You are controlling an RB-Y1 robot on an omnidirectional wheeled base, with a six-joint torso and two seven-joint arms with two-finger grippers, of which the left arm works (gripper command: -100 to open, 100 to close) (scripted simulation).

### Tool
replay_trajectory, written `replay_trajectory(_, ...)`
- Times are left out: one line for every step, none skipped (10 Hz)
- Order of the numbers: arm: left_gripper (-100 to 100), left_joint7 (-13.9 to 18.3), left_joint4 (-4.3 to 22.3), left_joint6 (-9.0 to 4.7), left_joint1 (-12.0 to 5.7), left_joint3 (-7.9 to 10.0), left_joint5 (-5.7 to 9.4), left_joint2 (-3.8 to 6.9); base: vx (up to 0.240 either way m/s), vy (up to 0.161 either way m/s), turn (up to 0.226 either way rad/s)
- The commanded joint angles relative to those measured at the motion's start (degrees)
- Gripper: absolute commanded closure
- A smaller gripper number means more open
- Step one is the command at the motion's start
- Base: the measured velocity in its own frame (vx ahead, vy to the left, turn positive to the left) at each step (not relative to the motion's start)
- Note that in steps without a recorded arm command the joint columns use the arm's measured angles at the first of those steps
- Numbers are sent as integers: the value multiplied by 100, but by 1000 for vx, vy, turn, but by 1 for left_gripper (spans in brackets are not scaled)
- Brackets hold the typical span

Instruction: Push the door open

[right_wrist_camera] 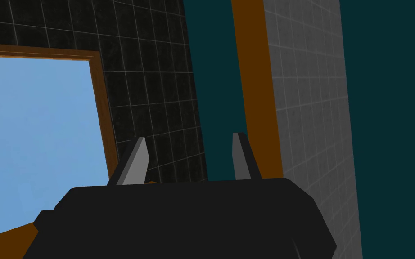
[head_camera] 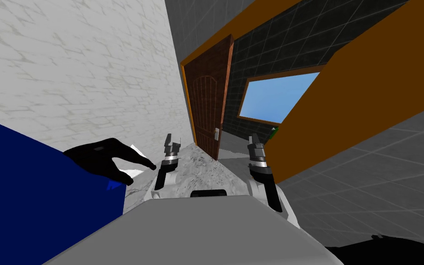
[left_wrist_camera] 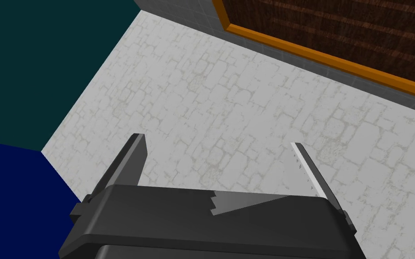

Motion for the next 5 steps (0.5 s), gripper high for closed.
replay_trajectory(-100, -3, 286, 29, -216, -81, -33, 10, 65, 37, -117)
replay_trajectory(-100, -3, 394, 29, -216, -81, -33, 10, 50, 39, -50)
replay_trajectory(-100, 5, 643, 38, -374, -121, -48, 30, 52, 37, -94)
replay_trajectory(-100, 14, 836, 47, -531, -161, -62, 51, 69, 42, -130)
replay_trajectory(-100, 14, 926, 47, -531, -161, -62, 51, 54, 37, -34)
